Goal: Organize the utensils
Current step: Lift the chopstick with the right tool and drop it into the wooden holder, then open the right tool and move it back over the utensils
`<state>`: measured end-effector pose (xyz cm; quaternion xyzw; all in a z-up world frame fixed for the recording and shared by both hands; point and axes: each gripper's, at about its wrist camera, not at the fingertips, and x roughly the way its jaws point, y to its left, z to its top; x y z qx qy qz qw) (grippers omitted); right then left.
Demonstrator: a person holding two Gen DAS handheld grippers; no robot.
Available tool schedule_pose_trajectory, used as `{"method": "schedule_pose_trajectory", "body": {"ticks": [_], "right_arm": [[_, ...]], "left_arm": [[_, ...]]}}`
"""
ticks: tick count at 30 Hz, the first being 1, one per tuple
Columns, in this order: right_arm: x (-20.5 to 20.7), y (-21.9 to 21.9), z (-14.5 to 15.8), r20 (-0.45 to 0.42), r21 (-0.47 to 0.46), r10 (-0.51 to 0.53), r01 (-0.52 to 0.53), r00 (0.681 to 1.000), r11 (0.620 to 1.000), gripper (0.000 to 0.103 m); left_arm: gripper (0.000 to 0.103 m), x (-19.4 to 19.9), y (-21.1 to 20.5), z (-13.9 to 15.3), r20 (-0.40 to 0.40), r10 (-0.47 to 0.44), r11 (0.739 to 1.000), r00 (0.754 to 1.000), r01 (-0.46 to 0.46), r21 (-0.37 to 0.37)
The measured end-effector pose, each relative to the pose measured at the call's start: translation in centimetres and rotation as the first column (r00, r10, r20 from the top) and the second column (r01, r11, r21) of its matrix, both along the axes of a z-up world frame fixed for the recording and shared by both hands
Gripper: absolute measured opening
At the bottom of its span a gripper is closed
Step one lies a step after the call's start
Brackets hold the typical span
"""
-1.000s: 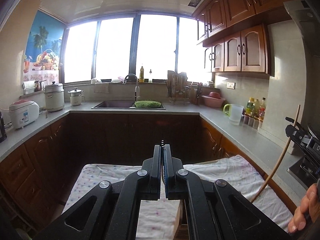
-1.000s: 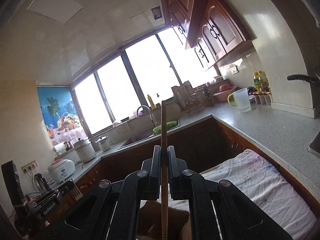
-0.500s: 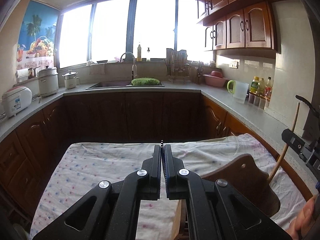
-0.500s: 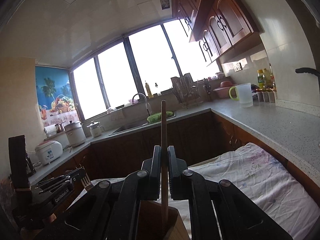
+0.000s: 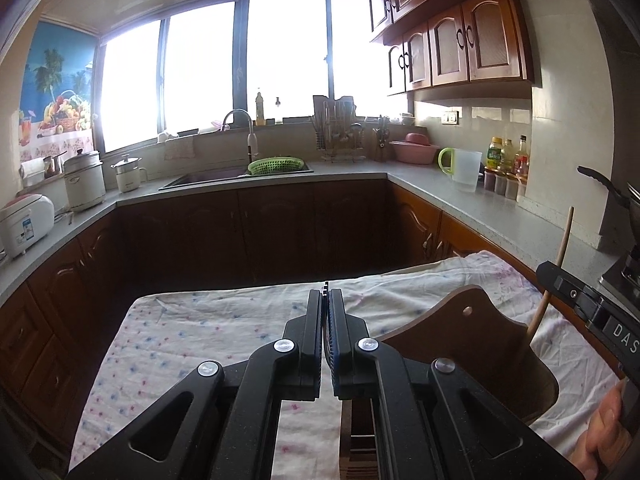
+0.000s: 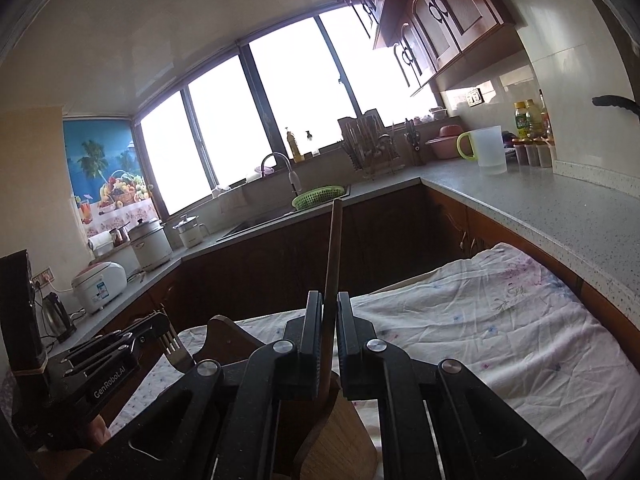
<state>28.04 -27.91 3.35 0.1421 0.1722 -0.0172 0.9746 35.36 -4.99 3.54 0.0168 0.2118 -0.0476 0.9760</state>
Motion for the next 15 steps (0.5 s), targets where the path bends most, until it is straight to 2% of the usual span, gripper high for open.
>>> {"method": "schedule_pose_trajectory", "body": {"ticks": [2,4,5,6,8,11,14,15], "right_arm": [[0.0,-0.1,0.0,-0.007,0.008,0.001,0.000,1.000,1.000,0.012],[-0.1,-0.5,0.1,-0.012,0.028,-0.001,0.001,1.000,1.000,0.013],[-0.3,-0.6,0.2,-0.014,0.040,-0.002,0.002,1.000,0.999,0.019],[-0.6,-0.9,0.3,-0.015,0.052,-0.004,0.005,1.000,0.999,0.024],[-1.3,-1.4,0.8,-0.009,0.078,-0.009,0.010,1.000,0.997,0.055],[-2.9,-1.9,1.7,0.004,0.096,-0.023,0.022,1.000,0.995,0.070],[-4.9,-2.6,2.3,0.015,0.124,-0.039,0.037,0.999,0.992,0.086],[-5.5,-2.8,2.5,0.017,0.133,-0.043,0.040,0.999,0.990,0.088]], "left_arm": [[0.009,0.0,0.0,0.2,-0.013,-0.011,1.000,1.000,0.011,-0.008],[0.027,-0.3,0.1,0.5,-0.014,-0.015,1.000,1.000,0.015,-0.011],[0.045,-0.7,0.2,0.8,-0.005,-0.003,1.000,1.000,0.003,-0.009],[0.058,-1.1,0.4,1.1,0.009,0.015,1.000,1.000,-0.015,-0.007],[0.061,-1.9,1.1,1.7,0.029,0.040,0.999,0.999,-0.040,-0.018],[0.075,-3.4,2.6,2.1,0.021,0.066,0.996,0.998,-0.064,-0.063],[0.078,-5.3,4.0,1.9,0.001,0.091,0.991,0.996,-0.090,-0.099],[0.079,-6.0,4.4,1.7,-0.009,0.100,0.989,0.995,-0.101,-0.107]]}}
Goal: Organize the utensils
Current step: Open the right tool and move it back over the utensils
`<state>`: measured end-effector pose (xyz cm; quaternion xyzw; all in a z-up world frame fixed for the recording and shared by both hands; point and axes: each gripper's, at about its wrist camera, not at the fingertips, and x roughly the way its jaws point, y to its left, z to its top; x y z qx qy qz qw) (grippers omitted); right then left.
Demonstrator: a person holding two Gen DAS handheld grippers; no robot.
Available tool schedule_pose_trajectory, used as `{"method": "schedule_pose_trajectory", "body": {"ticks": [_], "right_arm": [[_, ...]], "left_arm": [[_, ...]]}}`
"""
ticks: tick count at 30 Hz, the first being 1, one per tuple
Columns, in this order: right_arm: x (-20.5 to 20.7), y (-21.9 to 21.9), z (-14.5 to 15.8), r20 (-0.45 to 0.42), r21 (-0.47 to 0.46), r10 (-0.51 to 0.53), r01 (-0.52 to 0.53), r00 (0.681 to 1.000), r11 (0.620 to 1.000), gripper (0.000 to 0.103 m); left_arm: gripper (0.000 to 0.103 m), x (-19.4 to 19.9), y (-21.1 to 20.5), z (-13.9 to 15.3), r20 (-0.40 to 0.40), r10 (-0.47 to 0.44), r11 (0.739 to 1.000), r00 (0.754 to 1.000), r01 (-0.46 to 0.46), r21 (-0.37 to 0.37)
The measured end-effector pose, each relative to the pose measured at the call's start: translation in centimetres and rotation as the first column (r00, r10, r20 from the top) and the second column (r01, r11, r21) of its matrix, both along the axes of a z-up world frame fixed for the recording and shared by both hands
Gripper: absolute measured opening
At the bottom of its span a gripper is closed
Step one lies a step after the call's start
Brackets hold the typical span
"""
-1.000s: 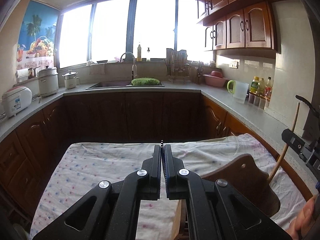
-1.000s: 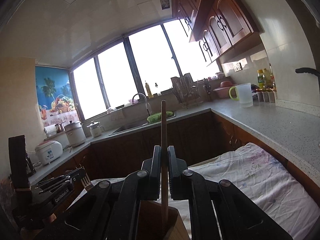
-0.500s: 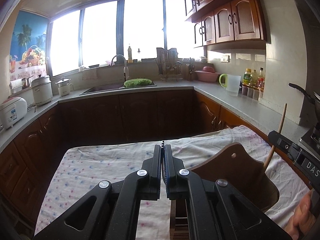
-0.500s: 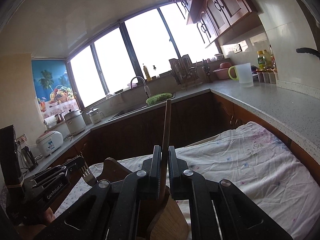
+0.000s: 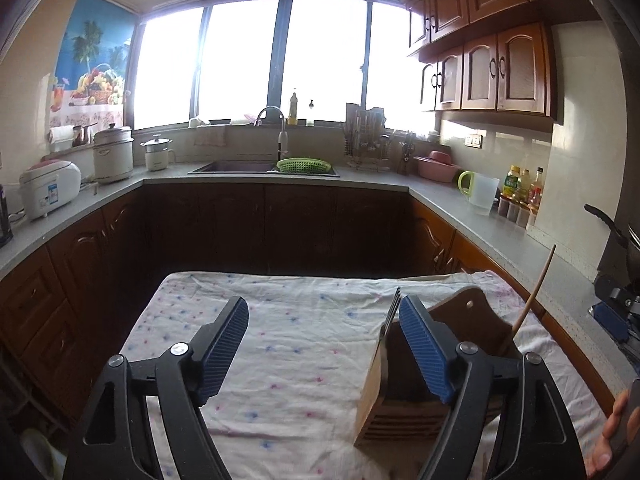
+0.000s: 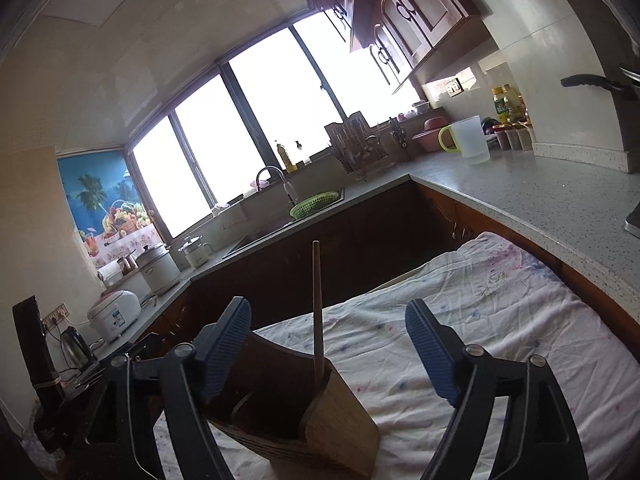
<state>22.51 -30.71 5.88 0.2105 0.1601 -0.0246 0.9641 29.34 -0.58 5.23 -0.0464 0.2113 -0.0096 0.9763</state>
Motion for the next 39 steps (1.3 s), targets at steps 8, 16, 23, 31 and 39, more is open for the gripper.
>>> {"method": "schedule_pose_trajectory", "body": {"ticks": [8,16,23,31,39], "right_arm": [[-5.8,-0.3,-0.9,-0.070,0.030,-0.003,0.005,0.998,1.000,0.095],[-10.8,0.7,-4.7,-0.204,0.015,-0.021,0.024,0.979,1.000,0.095],[-13.1,1.5,-8.0,-0.294,0.000,-0.020,0.021,0.956,1.000,0.095],[-13.4,1.8,-9.7,-0.348,-0.020,-0.018,0.011,0.937,1.000,0.094],[-13.3,2.4,-10.1,-0.365,-0.056,-0.019,-0.002,0.931,0.998,0.091]], "left_arm": [[0.079,-5.8,2.8,-2.5,-0.122,0.022,0.994,0.992,-0.034,-0.105],[0.079,-9.8,3.7,-4.4,-0.229,-0.001,0.988,0.973,-0.034,-0.151],[0.079,-11.3,4.0,-6.3,-0.297,-0.018,0.984,0.955,-0.037,-0.177],[0.079,-11.6,2.8,-7.5,-0.329,-0.045,0.986,0.943,-0.010,-0.164],[0.079,-11.1,2.3,-8.0,-0.354,-0.055,0.988,0.934,0.000,-0.155]]}}
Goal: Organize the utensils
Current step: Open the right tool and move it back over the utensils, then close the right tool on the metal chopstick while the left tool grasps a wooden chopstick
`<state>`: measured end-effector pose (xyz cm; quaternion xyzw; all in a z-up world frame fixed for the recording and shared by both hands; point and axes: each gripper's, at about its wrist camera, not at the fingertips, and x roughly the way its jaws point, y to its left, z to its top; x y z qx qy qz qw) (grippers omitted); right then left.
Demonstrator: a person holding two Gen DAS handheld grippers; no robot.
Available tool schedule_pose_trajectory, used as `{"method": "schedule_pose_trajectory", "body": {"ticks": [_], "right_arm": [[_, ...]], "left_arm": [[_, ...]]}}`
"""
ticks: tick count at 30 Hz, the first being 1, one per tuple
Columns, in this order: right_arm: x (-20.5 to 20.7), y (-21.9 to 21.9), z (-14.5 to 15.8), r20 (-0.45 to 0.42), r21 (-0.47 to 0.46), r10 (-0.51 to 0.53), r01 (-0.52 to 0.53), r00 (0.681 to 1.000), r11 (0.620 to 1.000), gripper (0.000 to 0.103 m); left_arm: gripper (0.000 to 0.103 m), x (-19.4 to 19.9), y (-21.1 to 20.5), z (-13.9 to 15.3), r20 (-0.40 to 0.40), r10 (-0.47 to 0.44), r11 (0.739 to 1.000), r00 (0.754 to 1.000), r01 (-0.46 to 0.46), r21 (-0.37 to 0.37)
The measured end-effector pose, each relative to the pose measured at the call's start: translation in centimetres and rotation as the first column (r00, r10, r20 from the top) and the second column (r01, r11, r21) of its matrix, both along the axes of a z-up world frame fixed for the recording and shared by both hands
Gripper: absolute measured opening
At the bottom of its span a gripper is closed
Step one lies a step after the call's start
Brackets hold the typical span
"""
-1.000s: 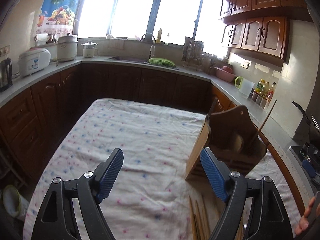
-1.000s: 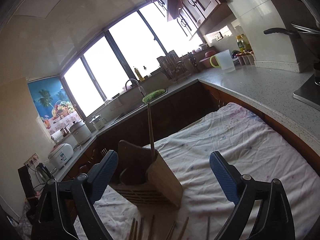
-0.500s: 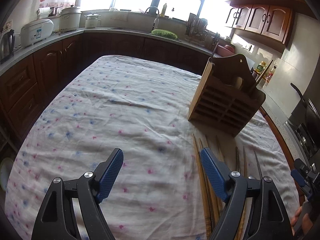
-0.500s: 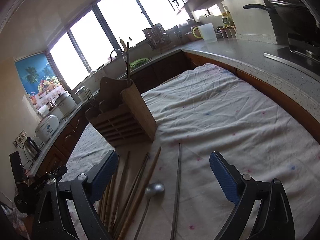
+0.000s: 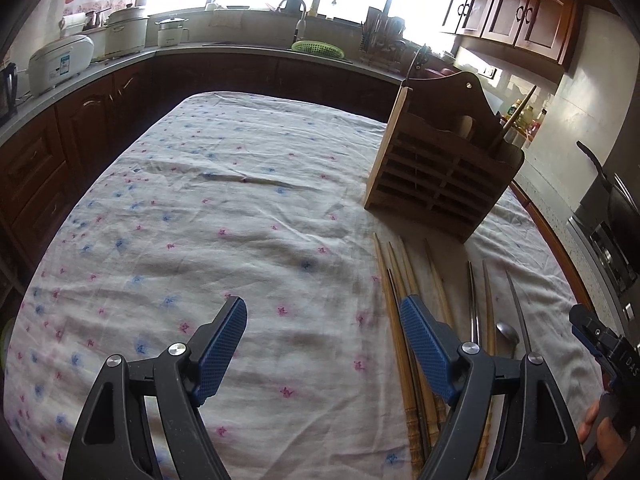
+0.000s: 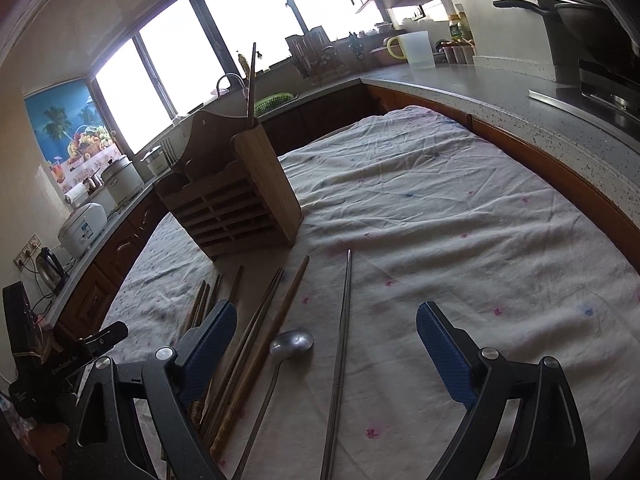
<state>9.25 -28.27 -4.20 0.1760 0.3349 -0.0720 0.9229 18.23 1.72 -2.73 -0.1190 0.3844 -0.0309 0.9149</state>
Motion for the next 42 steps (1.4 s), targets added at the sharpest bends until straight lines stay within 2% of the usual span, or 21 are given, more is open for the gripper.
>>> {"method": "schedule_pose_trajectory", "body": {"ticks": [6,11,17,25,31,34,35,37,40,42], "right_arm": [[0.6,-0.1,-0.6,-0.038,-0.011,0.000,0.000,0.999,1.000,0.079],[1.6,0.0,-1.0,-0.071,-0.023,0.005,-0.007,0.997,1.000,0.062],[3.3,-0.3,-1.4,-0.112,-0.042,0.009,-0.014,0.994,0.999,0.051],[6.5,-0.5,-2.3,-0.183,-0.087,0.033,-0.050,0.983,0.995,0.043],[7.8,-0.9,-3.1,-0.219,-0.098,0.026,-0.048,0.975,0.994,0.034],[8.5,-1.0,-3.4,-0.237,-0.112,0.023,-0.051,0.971,0.992,0.029],[8.7,-1.0,-3.5,-0.245,-0.118,0.022,-0.053,0.969,0.992,0.028],[9.3,-1.0,-4.1,-0.270,-0.122,0.023,-0.058,0.963,0.991,0.025],[9.7,-0.3,-4.2,-0.278,-0.181,0.025,-0.078,0.960,0.980,0.024],[10.0,0.2,-4.3,-0.289,-0.221,0.027,-0.094,0.957,0.971,0.022]], "left_arm": [[0.078,0.7,-0.3,-0.3,-0.023,-0.013,1.000,1.000,0.013,0.003],[0.076,1.8,-0.9,-0.6,-0.047,-0.032,0.999,0.998,0.032,0.007],[0.072,4.6,-1.7,-0.8,-0.086,-0.065,0.998,0.994,0.067,0.021],[0.063,9.3,-3.4,-1.3,-0.123,-0.103,0.992,0.987,0.111,0.058],[0.053,12.0,-5.0,-2.2,-0.163,-0.145,0.982,0.976,0.163,0.099],[0.040,13.0,-5.9,-2.9,-0.198,-0.162,0.973,0.967,0.191,0.133],[0.032,13.3,-6.1,-3.3,-0.215,-0.167,0.971,0.962,0.199,0.136],[0.031,13.6,-6.6,-3.5,-0.215,-0.171,0.963,0.962,0.209,0.168],[0.028,13.7,-7.7,-3.6,-0.211,-0.176,0.949,0.961,0.223,0.224],[0.018,13.8,-8.0,-3.7,-0.210,-0.186,0.947,0.960,0.232,0.222]]}}
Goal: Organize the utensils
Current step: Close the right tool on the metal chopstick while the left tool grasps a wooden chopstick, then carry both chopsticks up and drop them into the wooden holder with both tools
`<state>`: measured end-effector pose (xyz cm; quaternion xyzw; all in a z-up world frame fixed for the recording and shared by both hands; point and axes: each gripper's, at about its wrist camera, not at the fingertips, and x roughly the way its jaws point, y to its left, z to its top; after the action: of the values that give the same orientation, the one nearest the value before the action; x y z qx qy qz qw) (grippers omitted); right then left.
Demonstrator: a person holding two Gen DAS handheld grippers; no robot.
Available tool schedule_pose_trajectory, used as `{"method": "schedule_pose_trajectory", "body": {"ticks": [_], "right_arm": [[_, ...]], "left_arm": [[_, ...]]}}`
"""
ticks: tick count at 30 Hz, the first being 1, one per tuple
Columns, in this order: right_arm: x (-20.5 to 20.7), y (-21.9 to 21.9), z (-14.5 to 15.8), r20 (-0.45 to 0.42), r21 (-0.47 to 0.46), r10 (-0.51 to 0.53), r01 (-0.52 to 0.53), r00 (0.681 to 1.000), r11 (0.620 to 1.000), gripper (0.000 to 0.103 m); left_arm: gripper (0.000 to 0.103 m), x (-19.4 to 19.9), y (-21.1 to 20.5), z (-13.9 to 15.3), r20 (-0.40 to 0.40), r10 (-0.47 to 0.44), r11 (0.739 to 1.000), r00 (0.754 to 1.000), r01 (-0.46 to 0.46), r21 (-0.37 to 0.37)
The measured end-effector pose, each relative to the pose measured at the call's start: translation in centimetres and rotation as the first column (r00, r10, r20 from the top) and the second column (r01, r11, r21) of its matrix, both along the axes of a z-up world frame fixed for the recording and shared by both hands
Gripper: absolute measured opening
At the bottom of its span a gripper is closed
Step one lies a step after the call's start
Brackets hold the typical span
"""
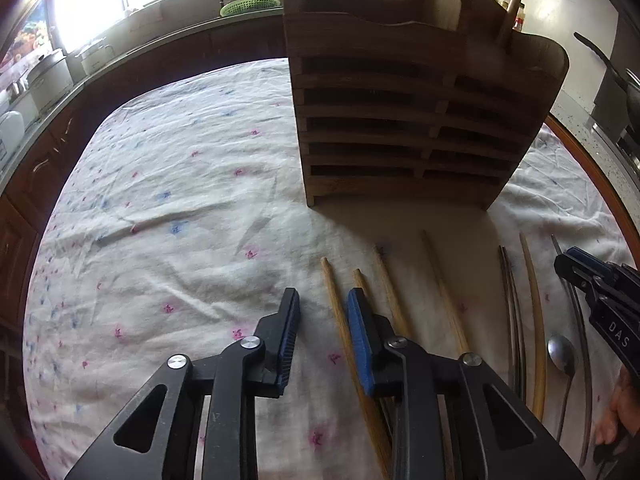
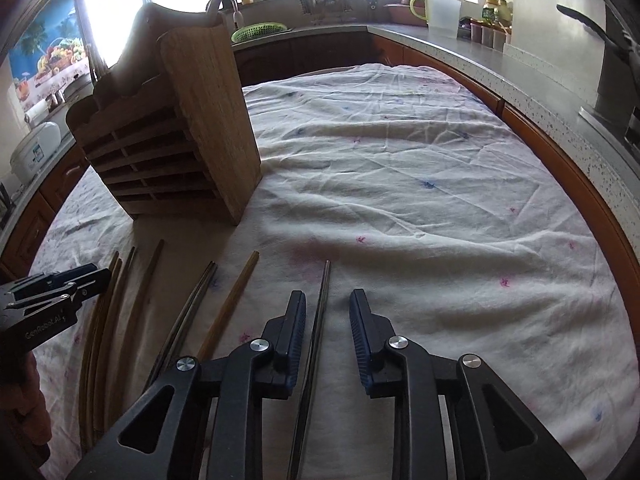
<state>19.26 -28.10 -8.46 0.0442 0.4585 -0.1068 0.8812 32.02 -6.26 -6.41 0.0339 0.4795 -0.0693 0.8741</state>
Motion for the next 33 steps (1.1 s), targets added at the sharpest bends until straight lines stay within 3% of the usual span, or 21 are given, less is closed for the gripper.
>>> {"method": "schedule_pose_trajectory", "body": {"ticks": [2,5,12,18,33], "right_arm": [[0.1,0.4,-0.1,0.000,-0.029,0.014,-0.014,1.000,0.999,0.016],[0.1,0.4,0.0,-0.002,-0.025,0.017,-0.017,1.000,1.000,0.006],[-1.3,-0.7,1.6,0.054,0.125,-0.009,0.002,0.999,0.992,0.004],[-3.8,-0.3,5.2,0.148,0.209,0.001,-0.033,0.989,0.977,0.004],[-8.2,0.6,14.1,0.358,0.226,0.026,-0.114,0.933,0.967,0.004]], "left_arm": [[0.009,0.1,-0.3,0.0,0.004,-0.009,1.000,1.000,0.009,0.003],[0.007,-0.1,-0.4,0.1,0.009,-0.016,1.000,1.000,0.016,0.013],[0.004,-2.3,2.6,2.0,0.030,0.017,0.993,0.999,-0.013,-0.117],[0.004,-6.1,5.6,5.4,0.075,0.052,0.965,0.996,-0.031,-0.262],[0.004,-15.1,10.8,13.3,0.267,0.088,0.932,0.960,0.015,-0.361]]}}
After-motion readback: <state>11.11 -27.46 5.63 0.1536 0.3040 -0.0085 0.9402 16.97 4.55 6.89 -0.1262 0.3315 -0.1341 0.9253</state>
